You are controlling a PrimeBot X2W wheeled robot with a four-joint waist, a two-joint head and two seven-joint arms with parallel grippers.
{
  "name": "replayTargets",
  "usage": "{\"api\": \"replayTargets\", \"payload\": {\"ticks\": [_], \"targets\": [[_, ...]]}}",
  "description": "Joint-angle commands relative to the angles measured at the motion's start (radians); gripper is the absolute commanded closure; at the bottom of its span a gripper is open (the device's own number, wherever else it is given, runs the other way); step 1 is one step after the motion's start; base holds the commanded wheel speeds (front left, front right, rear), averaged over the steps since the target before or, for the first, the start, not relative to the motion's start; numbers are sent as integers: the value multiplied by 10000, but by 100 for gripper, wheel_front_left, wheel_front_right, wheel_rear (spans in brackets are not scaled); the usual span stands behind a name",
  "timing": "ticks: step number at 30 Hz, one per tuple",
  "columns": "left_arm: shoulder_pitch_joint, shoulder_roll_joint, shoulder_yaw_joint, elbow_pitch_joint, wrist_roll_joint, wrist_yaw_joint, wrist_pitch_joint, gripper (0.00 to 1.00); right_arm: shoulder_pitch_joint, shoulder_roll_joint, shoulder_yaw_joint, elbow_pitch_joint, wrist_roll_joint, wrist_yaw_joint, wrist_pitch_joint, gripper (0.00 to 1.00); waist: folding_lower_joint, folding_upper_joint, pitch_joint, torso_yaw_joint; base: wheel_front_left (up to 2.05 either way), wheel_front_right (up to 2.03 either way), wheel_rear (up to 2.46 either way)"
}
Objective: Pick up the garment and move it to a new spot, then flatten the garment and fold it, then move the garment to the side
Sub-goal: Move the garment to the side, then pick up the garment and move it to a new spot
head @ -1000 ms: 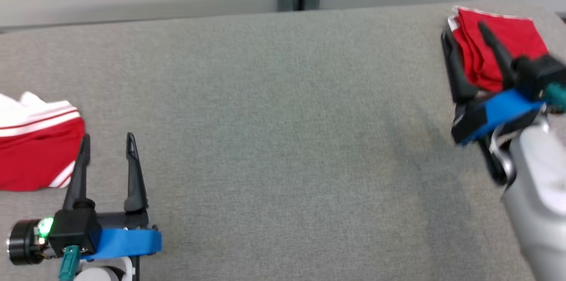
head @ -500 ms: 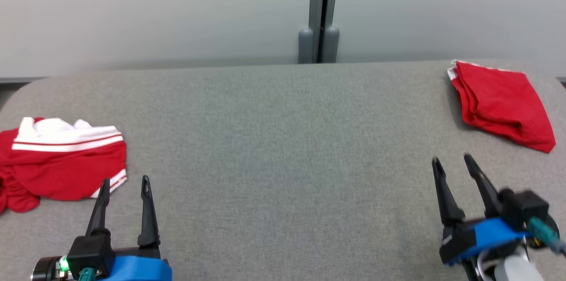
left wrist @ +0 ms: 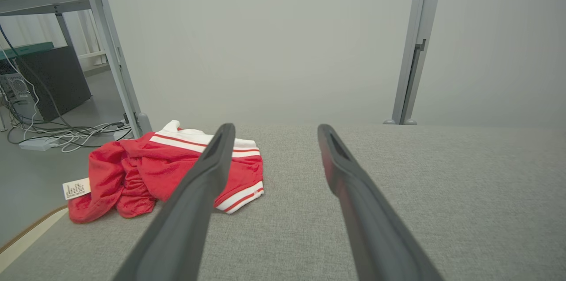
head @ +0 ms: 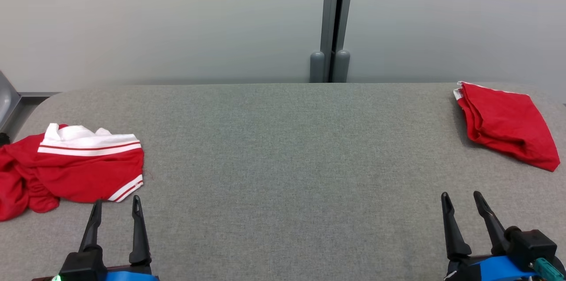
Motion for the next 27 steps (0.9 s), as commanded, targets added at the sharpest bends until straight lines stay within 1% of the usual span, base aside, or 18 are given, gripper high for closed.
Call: {"api": "replayTargets", "payload": {"ticks": [1, 10, 16, 21, 27], "targets": [[-52, -21, 21, 38, 79, -36, -25, 0, 170, 26, -32, -33, -66, 6, -35, 0, 1, 1, -3, 5, 0, 0, 0], [-150, -52, 188, 112, 145, -127, -25, 0, 66, 110, 30, 37, -96, 6, -35, 0, 1, 1, -20, 12, 0, 0, 0], [-172, -44, 290, 139, 162, -171, -25, 0, 85, 136, 76, 67, -44, 6, -35, 0, 1, 1, -25, 211, 0, 0, 0], [-184, -34, 417, 146, 190, -171, -25, 0, 49, 159, 159, 113, 31, 6, -35, 0, 1, 1, -33, 592, 0, 0, 0], [-141, 19, 602, 133, 209, -141, -25, 0, 53, 190, 317, 181, 119, 6, -36, 0, 1, 1, -47, 1290, 0, 0, 0]]}}
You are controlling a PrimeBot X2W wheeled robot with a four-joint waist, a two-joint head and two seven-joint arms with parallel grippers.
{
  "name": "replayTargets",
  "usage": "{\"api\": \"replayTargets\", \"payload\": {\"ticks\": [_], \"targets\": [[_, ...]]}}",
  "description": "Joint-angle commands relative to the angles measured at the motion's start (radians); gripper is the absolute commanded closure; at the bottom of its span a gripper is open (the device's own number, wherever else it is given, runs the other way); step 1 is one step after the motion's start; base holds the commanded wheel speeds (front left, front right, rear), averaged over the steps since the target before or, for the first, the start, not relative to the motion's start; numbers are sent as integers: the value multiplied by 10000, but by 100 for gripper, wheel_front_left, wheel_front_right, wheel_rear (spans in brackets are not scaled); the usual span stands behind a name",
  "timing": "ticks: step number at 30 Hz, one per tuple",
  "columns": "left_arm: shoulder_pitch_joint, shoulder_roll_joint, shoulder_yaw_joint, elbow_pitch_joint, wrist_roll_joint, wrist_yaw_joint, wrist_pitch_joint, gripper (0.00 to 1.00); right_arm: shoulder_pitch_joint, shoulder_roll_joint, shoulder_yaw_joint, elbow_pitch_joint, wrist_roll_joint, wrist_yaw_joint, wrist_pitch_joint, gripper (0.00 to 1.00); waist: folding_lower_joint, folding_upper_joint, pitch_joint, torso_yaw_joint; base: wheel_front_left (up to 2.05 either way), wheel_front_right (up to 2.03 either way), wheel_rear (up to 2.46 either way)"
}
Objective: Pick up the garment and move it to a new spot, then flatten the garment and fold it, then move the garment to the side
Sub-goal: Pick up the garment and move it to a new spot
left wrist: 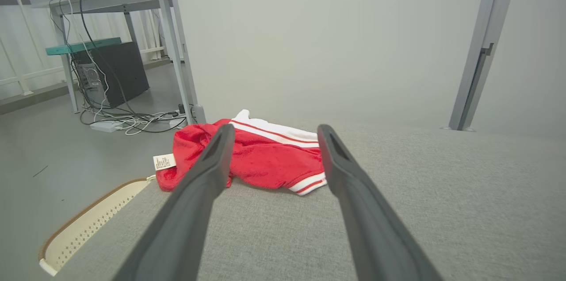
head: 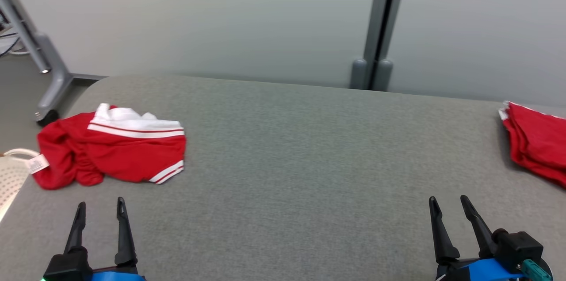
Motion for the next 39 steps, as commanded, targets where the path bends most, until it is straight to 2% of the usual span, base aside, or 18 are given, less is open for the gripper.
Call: {"api": "replayTargets", "payload": {"ticks": [1, 14, 20, 27, 32, 35, 39], "targets": [[-84, 29, 112, -17, 9, 20, -25, 0, 61, 38, 24, 16, 49, 6, -36, 0, 0, -1, 71, 287, 0, 0, 0], [-2, 113, 506, -27, -9, 19, -23, 0, 200, 63, -54, 26, 94, 6, -36, 0, 0, -1, 146, 2228, 0, 0, 0], [100, 119, 677, -118, 51, 113, -25, 0, 129, 66, -82, 20, 35, 6, -36, 0, 0, -1, 232, 2812, 0, 0, 0], [208, 167, 897, -101, 7, 104, -25, 0, 136, 68, -38, 62, 98, 6, -36, 0, 0, -1, 176, 2959, 0, 0, 0], [188, 59, 901, -192, 20, 206, -25, 0, 155, 63, 11, 95, 94, 5, -36, 0, 0, -1, 200, 2805, 0, 0, 0], [-143, 31, 872, -209, -8, 229, -25, 0, 71, 63, -40, 30, 8, 6, -36, 0, 0, -1, 337, 2645, 0, 0, 0], [-1133, 333, 1029, 109, -139, 65, -25, 0, -212, -106, -133, -153, -184, 6, -36, 0, 0, -1, 733, 2336, 0, 0, 0]]}}
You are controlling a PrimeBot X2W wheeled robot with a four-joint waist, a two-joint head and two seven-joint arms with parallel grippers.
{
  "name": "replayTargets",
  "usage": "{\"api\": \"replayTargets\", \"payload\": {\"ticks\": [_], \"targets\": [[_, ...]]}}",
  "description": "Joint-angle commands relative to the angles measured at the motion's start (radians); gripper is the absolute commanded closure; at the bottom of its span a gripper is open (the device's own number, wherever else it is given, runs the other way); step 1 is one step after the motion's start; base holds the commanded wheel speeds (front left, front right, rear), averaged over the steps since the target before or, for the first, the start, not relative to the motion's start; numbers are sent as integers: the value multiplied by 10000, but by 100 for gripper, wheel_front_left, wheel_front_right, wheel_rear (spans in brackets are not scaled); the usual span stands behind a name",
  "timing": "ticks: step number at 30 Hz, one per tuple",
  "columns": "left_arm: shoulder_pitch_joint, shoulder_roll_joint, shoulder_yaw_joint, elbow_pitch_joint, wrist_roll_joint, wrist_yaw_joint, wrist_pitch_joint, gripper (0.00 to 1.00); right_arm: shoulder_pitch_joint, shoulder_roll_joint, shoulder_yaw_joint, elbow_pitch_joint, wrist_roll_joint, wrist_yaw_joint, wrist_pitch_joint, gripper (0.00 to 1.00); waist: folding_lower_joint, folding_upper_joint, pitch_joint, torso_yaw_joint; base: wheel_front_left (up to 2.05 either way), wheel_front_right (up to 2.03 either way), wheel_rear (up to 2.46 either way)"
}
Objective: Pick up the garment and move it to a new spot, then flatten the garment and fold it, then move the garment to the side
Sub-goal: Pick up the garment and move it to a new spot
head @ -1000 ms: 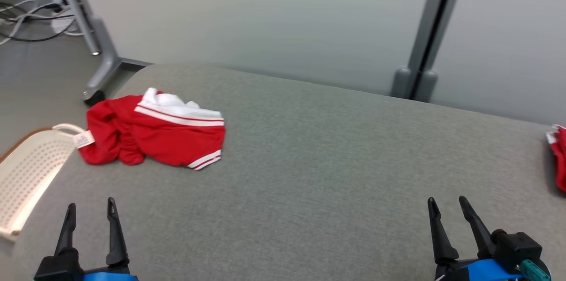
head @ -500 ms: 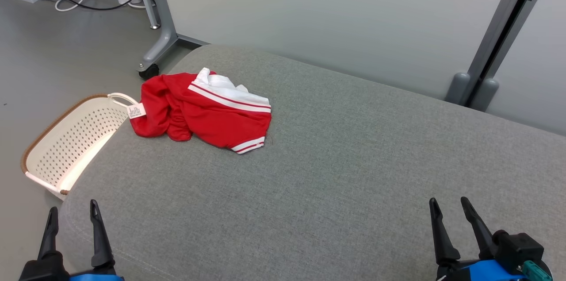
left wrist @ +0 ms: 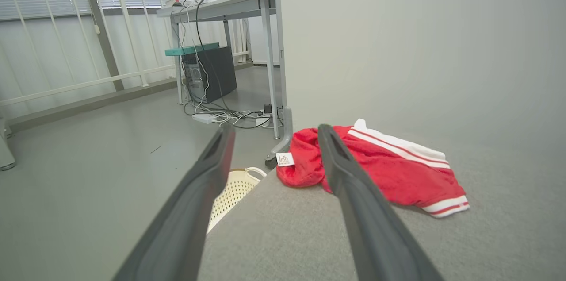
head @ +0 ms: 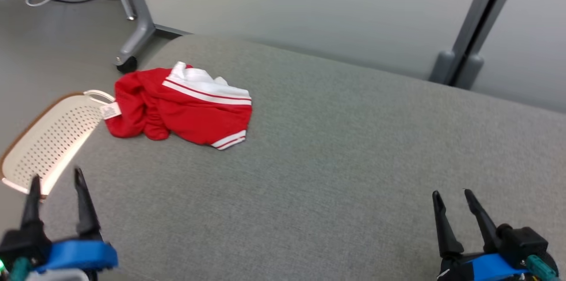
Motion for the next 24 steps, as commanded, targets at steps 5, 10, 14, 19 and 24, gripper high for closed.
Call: {"api": "replayTargets", "payload": {"ticks": [5, 10, 14, 19, 24], "targets": [[-2348, 545, 352, 661, -248, -131, -23, 0, -718, -570, -224, -430, -238, 3, -36, 0, 0, -1, 996, -748, 0, 0, 0], [-4398, 1180, 345, 1428, -207, -287, -23, 0, -1299, -1066, -469, -916, -312, 3, 43, 0, 0, -1, 2035, -1551, 0, 0, 0], [-5430, 1683, 463, 2134, -237, -327, -12, 0, -1581, -1233, -521, -1313, -348, 4, 114, 0, 0, -1, 2613, -2045, 0, 0, 0], [-6964, 2495, 572, 3988, -396, -494, 57, 0, -1893, -1398, -646, -1897, -265, 4, 215, 0, 0, -1, 3460, -2700, 0, 0, 0], [-7851, 2971, 389, 6098, -647, -706, 847, 0, -1907, -1485, -850, -2338, -249, 3, 319, 0, 0, -1, 4037, -3049, 0, 0, 0]]}}
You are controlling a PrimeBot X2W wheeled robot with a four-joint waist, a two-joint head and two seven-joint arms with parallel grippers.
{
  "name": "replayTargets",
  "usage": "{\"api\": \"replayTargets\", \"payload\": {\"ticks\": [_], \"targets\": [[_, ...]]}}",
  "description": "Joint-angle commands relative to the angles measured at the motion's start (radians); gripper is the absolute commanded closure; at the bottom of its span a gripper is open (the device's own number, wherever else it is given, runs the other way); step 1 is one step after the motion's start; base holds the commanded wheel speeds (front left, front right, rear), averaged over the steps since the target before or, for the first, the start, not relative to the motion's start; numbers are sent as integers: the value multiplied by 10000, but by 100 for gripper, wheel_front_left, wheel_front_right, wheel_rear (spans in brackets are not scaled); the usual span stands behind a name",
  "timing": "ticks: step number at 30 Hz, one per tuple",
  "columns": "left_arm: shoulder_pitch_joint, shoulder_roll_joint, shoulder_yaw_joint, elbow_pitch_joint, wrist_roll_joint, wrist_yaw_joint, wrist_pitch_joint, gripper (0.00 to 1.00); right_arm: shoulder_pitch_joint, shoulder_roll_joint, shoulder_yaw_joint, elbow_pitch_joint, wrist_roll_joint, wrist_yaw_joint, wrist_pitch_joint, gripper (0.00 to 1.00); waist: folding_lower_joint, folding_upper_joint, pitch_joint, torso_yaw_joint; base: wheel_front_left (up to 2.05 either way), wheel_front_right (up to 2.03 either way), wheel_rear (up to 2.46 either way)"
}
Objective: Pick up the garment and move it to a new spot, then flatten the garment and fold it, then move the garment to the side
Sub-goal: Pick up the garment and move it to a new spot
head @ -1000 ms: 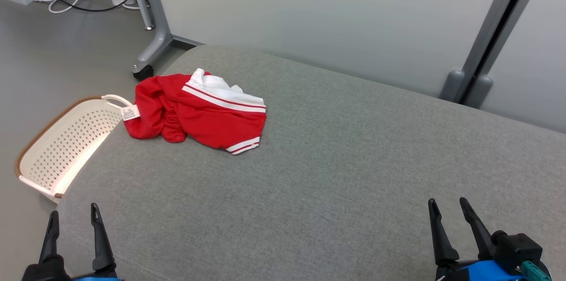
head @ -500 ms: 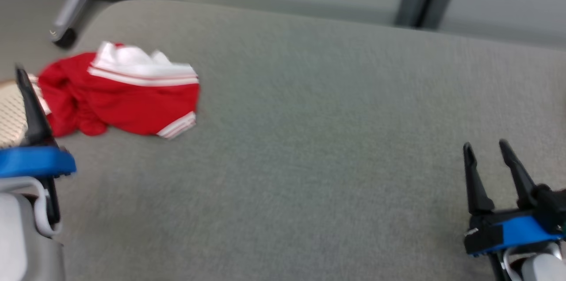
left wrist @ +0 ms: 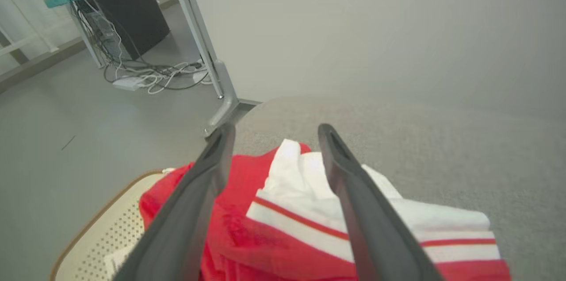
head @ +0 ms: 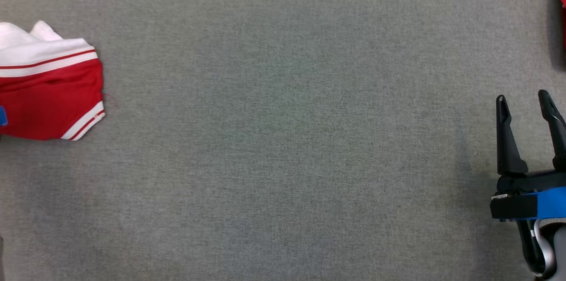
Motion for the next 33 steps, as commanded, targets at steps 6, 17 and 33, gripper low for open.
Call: {"api": "replayTargets", "payload": {"ticks": [6, 17, 33], "targets": [[-573, 149, -378, 2089, -441, -190, 951, 0, -161, -211, -247, -477, 48, 5, 116, 0, -2, -2, 606, -126, 0, 0, 0], [-872, -455, -1616, 3897, -1595, -264, 1995, 100, -248, -296, -248, -856, -51, 5, 399, 0, -2, -2, 851, 22, 0, 0, 0], [-2329, 669, -4044, 1831, -2236, -239, -688, 100, 71, 412, 43, 321, 160, 5, -48, 0, -2, -2, -897, -257, 0, 0, 0]]}}
